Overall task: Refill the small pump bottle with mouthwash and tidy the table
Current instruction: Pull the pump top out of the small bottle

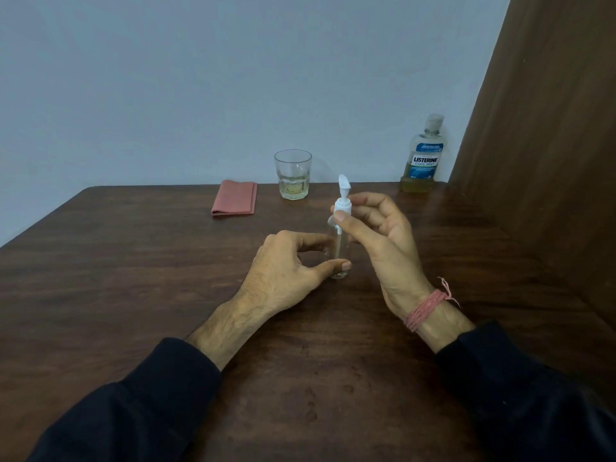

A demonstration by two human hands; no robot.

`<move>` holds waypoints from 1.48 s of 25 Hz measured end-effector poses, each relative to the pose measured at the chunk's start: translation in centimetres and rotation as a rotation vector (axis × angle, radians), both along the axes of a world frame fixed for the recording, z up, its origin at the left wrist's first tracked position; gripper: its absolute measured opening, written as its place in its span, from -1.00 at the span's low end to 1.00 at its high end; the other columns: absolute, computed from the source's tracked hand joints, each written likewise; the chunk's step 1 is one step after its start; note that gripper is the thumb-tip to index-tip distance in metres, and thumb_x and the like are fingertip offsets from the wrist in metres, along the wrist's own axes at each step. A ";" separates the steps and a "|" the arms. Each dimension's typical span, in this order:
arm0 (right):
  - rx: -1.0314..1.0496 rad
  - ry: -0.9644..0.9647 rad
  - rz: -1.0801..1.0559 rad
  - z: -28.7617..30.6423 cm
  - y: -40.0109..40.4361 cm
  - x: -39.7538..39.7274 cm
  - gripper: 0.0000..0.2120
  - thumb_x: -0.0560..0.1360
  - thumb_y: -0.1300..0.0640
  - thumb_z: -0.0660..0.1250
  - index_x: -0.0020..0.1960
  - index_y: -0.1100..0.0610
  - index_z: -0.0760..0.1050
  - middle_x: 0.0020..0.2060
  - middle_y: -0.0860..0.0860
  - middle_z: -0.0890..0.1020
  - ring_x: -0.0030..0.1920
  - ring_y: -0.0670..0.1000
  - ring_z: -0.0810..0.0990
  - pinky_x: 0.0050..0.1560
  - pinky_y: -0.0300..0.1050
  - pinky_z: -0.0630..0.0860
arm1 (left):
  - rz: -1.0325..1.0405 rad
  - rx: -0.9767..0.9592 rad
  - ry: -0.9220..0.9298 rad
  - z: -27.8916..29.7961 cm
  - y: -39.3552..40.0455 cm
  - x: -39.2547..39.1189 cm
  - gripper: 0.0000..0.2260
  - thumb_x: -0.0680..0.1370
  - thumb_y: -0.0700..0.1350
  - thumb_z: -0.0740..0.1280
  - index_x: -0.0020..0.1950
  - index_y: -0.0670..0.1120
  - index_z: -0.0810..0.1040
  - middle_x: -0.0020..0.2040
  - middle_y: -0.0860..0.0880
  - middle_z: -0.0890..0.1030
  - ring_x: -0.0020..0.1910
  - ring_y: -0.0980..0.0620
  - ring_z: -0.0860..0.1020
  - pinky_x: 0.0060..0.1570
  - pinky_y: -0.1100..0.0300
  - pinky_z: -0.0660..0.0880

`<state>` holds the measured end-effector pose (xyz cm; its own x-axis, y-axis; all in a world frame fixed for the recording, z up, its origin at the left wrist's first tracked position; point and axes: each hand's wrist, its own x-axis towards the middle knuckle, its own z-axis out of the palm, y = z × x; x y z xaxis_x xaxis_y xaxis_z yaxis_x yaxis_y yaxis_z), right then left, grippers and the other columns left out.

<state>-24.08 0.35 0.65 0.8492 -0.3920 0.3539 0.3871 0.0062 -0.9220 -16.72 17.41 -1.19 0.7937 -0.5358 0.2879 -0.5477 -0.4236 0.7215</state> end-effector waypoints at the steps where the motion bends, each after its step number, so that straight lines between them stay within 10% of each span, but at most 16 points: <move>1: -0.013 0.009 -0.028 -0.1 0.0 0.1 -0.70 0.55 0.14 0.60 0.21 0.06 0.60 0.11 0.04 0.79 0.13 -0.01 0.77 0.11 -0.11 0.62 | -0.003 0.004 0.003 0.0 0.0 0.0 -0.44 0.50 0.35 0.61 0.44 0.15 0.73 0.25 0.33 0.73 0.29 0.35 0.66 0.42 0.04 0.63; 6: -0.034 0.021 -0.052 -0.2 -0.2 0.1 -0.74 0.50 0.11 0.64 0.11 0.00 0.62 0.08 0.06 0.80 0.13 0.08 0.76 0.15 0.01 0.63 | -0.023 0.012 -0.017 0.1 -0.1 0.0 -0.48 0.52 0.35 0.59 0.42 0.19 0.74 0.26 0.26 0.77 -0.21 0.49 0.60 0.12 0.11 0.67; 13: -0.041 0.013 -0.017 0.1 0.0 -0.3 -0.73 0.63 0.05 0.38 0.28 0.07 0.72 0.10 0.04 0.81 0.19 0.02 0.77 0.13 -0.11 0.65 | -0.005 0.008 -0.005 0.2 0.0 -0.1 -0.48 0.50 0.34 0.61 0.40 0.17 0.75 0.26 0.25 0.78 0.17 0.36 0.69 0.41 -0.05 0.65; 23: -0.184 -0.010 -0.084 0.3 -0.3 -0.2 -0.79 0.59 0.06 0.55 0.20 -0.13 0.68 0.12 -0.11 0.78 0.19 -0.11 0.72 0.23 0.00 0.62 | -0.005 0.012 -0.002 0.2 0.1 -0.1 -0.48 0.51 0.34 0.60 0.41 0.16 0.75 0.29 0.23 0.77 0.34 0.29 0.66 0.47 -0.05 0.61; 37: 0.467 -0.068 0.053 3.6 -3.3 -1.4 -0.76 0.55 0.11 0.48 0.22 0.04 0.68 0.03 -0.08 0.72 -0.12 -0.12 0.63 -0.12 -0.22 0.59 | 0.075 0.085 -0.070 0.6 -0.1 -0.2 -0.48 0.49 0.44 0.57 0.37 0.25 0.75 0.26 0.29 0.76 0.35 0.19 0.69 0.43 -0.12 0.63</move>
<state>-25.45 -2.99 4.30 0.8536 -0.4787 0.2054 0.4340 0.4353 -0.7888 -16.92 17.28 -0.61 0.8122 -0.5005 0.2999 -0.5597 -0.5233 0.6425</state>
